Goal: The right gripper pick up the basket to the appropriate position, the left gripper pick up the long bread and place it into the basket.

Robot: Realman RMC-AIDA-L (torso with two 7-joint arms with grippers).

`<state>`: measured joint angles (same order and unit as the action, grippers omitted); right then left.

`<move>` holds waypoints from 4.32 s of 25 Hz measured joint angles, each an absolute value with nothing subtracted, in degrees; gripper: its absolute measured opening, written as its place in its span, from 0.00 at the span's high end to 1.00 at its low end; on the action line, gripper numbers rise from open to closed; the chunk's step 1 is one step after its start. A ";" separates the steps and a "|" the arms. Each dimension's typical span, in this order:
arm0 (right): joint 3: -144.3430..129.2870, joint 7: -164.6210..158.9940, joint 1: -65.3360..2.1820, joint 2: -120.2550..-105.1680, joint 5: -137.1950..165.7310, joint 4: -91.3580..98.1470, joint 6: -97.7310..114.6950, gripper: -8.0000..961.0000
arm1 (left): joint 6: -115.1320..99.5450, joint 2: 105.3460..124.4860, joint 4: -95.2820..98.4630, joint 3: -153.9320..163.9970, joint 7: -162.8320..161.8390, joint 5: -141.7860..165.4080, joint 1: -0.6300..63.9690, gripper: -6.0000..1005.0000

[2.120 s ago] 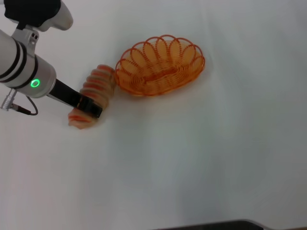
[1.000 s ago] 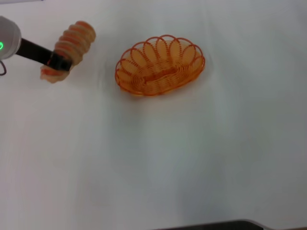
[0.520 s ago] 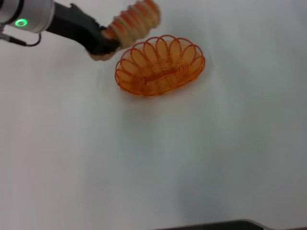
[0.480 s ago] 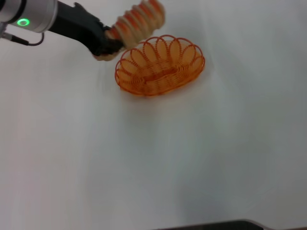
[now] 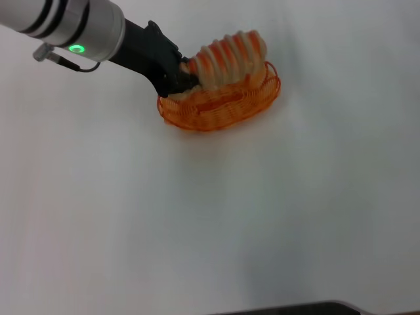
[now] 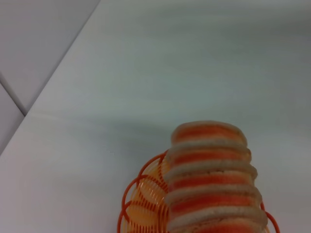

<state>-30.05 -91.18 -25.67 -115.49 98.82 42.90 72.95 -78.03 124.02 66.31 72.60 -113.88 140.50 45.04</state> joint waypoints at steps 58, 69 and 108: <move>-28.32 -74.69 -24.88 -119.23 90.77 42.84 78.21 0.13 | -64.79 124.30 55.17 64.70 -88.40 81.97 22.32 0.13; -26.65 -70.19 -23.71 -119.57 87.16 39.59 80.35 0.13 | -75.86 123.76 43.40 52.50 -79.54 78.83 21.18 0.13; -25.12 -44.23 -16.92 -119.30 95.05 18.41 86.99 0.13 | -80.34 120.36 28.54 48.14 -65.27 90.91 17.93 0.13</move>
<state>-25.12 -44.23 -16.92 -119.30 95.05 18.41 86.99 -80.34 120.36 28.54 48.14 -65.27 90.91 17.93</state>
